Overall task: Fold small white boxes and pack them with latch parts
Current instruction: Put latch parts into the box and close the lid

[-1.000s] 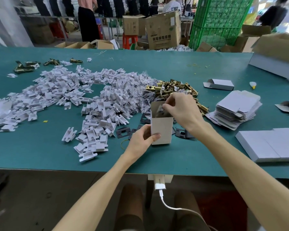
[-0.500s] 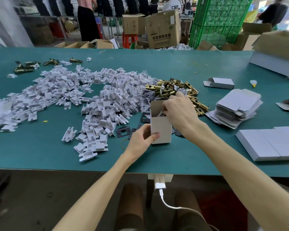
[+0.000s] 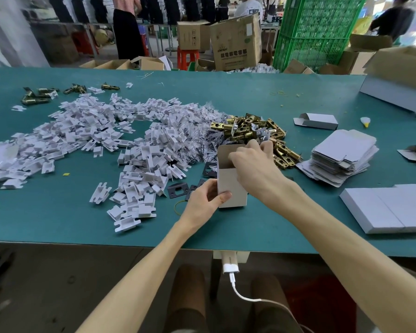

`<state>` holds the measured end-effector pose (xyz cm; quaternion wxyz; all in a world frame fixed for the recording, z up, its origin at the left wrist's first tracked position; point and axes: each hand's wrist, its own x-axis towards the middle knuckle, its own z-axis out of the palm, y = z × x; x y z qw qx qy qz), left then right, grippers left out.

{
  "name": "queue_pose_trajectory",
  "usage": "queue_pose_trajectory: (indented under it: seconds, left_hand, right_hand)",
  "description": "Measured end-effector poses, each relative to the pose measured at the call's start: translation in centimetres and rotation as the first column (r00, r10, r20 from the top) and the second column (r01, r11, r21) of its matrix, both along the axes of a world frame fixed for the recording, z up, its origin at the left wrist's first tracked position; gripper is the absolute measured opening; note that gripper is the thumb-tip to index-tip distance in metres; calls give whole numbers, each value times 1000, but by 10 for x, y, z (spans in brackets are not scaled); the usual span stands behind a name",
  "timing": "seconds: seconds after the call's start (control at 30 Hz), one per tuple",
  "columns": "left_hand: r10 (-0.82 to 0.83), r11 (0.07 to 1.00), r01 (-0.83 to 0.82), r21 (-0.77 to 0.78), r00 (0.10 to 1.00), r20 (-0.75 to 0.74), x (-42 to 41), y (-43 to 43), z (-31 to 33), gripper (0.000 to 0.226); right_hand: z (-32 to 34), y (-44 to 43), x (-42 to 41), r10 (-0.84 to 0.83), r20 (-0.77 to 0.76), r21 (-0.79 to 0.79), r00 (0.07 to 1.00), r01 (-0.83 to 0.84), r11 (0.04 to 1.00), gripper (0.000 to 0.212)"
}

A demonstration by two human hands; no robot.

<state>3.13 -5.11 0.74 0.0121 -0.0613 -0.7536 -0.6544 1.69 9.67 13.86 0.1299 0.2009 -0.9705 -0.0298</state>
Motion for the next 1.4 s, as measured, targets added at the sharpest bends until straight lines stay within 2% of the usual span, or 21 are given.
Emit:
queue_pose_trajectory:
  seconds: [0.2,0.23,0.3,0.37,0.4,0.47,0.5,0.6,0.67,0.73,0.8,0.93,1.0,1.1,1.27,1.4]
  left_hand:
    - [0,1000,0,-2,1000,-2,0,1,1,26]
    - [4,1000,-4,6,1000,-2,0,1,1,26]
    - [6,1000,-6,27,1000,-1,0,1,1,27]
    - [-6,999,6,44,1000,-2,0,2,1,27]
    - [-14,999,14,52,1000,-5,0,2,1,28]
    - [-23,998,24,54,1000,-21,0,2,1,28]
    - [-24,998,25,49,999,-31,0,1,1,28]
    - [-22,1000,23,18,998,-51,1,1,1,28]
    - [-20,999,17,-46,997,-70,3,1,-1,29]
    - [-32,988,15,-154,994,-108,7,3,-3,31]
    - [-39,973,0,-230,986,-164,12,5,-3,42]
    - [-33,951,-83,-296,930,-365,20,8,0,71]
    - [-66,922,-115,-369,894,-444,22,7,-1,75]
    - [-87,884,-155,-442,873,-479,23,7,0,76]
    - [-90,903,-140,-406,863,-498,21,5,-1,63]
    - [-20,958,-111,-265,895,-446,19,7,3,41]
  right_hand:
    - [-25,9,-1,-7,-40,-8,999,7,1000,35]
    - [-29,12,-1,15,-56,-77,998,-19,997,29]
    - [-38,21,-1,51,-121,-333,991,-89,939,19]
    - [-46,29,0,50,-170,-595,984,-143,791,26]
    - [-50,32,-1,45,-139,-721,989,-133,680,32]
    - [-57,36,-2,74,29,-903,997,-6,431,37]
    - [-61,38,-2,112,107,-930,988,60,363,38]
    - [-78,41,-1,187,178,-939,966,110,326,35]
    - [-86,41,5,172,131,-956,976,78,282,36]
    - [-90,40,13,151,67,-961,986,23,277,38]
    - [-96,41,21,148,20,-961,989,-21,274,40]
    - [-105,45,32,137,-2,-966,991,-38,257,37]
    - [-107,45,33,138,-13,-964,990,-49,260,36]
    - [-108,45,32,147,-24,-957,989,-65,281,35]
    - [-113,43,29,141,-26,-959,990,-65,277,34]
    - [-114,42,29,143,-15,-965,990,-52,257,32]
